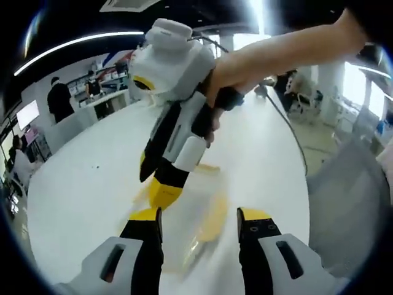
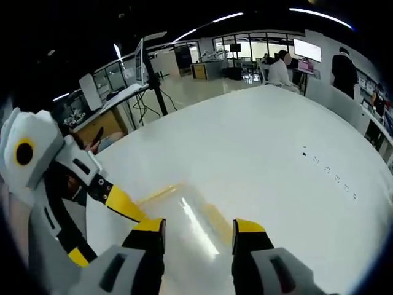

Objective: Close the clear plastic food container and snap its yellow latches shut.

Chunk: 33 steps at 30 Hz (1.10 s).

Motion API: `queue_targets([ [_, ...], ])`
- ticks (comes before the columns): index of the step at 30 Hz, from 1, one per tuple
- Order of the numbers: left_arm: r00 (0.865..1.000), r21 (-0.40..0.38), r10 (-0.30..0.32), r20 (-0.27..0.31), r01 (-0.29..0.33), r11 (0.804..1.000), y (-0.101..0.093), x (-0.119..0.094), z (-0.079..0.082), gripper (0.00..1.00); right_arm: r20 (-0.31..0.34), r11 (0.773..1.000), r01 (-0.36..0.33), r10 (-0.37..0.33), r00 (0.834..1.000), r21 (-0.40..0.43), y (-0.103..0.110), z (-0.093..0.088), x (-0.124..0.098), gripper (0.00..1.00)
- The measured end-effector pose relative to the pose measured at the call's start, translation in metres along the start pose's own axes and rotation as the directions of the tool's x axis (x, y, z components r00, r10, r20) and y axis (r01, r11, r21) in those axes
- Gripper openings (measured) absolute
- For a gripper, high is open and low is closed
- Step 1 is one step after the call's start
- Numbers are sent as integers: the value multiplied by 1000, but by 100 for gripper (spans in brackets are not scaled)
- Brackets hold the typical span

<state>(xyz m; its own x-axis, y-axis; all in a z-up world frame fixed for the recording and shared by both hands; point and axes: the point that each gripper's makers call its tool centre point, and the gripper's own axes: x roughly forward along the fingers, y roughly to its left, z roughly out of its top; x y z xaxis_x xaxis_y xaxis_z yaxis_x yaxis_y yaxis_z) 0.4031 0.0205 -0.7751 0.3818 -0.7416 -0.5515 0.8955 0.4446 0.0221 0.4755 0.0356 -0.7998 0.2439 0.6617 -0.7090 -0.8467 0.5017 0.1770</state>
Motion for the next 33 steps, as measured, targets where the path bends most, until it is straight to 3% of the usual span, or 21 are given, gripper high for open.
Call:
queue_targets([
  [4,1000,-35,-1,10,2,999,3,6,-4,44,-14,1000,-8,8,1000,0,-3,-2,1,41],
  [10,1000,-22,7,-30,-8,1000,-4,14,-19,47,-55,999,-31,29,998,-32,-1,-11,6,42],
  [16,997,68,16,-80,-11,998,-4,16,-28,45,-68,997,-53,49,996,-53,-1,-12,9,42],
  [20,995,88,42,-94,-34,996,6,17,-31,44,-88,994,-70,63,994,-80,-1,-13,12,42],
  [23,992,158,61,-107,-44,986,13,17,-32,43,-95,993,-91,83,992,-81,-1,-12,12,43],
  [33,996,251,23,-89,0,968,10,23,-32,43,-147,979,-184,169,975,-91,0,-13,16,43],
])
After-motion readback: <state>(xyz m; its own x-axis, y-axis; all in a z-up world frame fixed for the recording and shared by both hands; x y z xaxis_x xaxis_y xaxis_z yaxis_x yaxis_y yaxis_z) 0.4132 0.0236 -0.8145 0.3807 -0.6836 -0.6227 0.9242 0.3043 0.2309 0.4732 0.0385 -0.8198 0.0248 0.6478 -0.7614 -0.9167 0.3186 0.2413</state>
